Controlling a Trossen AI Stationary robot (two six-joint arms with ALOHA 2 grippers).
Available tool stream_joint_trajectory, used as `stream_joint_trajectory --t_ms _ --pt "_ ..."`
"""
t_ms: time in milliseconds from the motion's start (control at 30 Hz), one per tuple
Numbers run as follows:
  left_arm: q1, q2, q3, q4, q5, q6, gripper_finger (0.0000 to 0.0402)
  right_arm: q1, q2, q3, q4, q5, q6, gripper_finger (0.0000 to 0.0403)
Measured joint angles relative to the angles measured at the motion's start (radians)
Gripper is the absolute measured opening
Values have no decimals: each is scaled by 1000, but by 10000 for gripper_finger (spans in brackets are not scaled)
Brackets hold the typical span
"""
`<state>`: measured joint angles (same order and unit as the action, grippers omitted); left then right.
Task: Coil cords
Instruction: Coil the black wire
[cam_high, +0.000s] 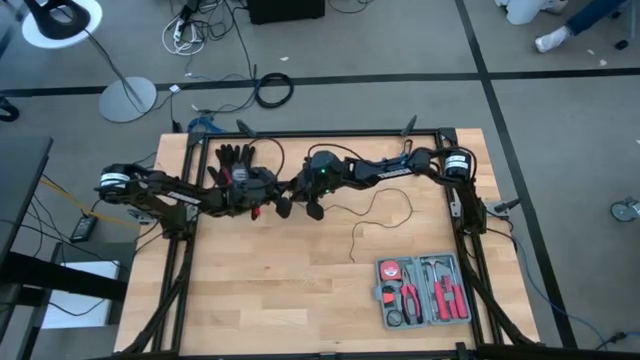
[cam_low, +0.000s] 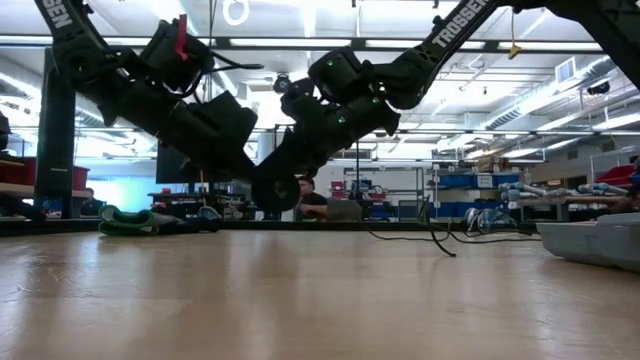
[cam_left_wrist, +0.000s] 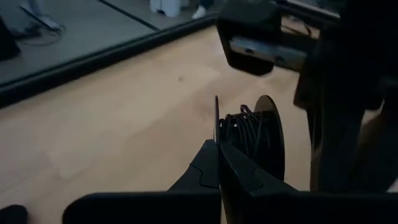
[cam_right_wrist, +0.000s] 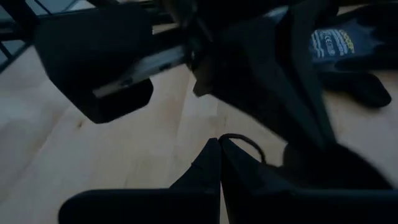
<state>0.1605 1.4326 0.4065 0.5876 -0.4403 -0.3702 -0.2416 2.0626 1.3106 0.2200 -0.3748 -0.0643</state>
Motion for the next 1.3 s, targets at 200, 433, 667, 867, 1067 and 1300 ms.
stream_joint_trajectory --t_ms 200,433,667,867,1067,1300 --pt "18 0 0 -57 57 -15 0 -19 -18 0 -4 -39 1 0" --pt "25 0 0 -91 114 -28 0 -58 -51 0 -73 -40 9 0" --pt "37 0 0 -106 133 -30 0 -94 -69 0 -204 -19 20 0" --pt "54 0 0 -86 172 -60 0 -103 -75 0 -330 114 18 3" --pt "66 0 -1 12 233 -60 0 -95 -73 -26 -352 199 8 17" --pt "75 0 -5 132 220 -61 0 -62 -70 -70 -349 240 37 39"
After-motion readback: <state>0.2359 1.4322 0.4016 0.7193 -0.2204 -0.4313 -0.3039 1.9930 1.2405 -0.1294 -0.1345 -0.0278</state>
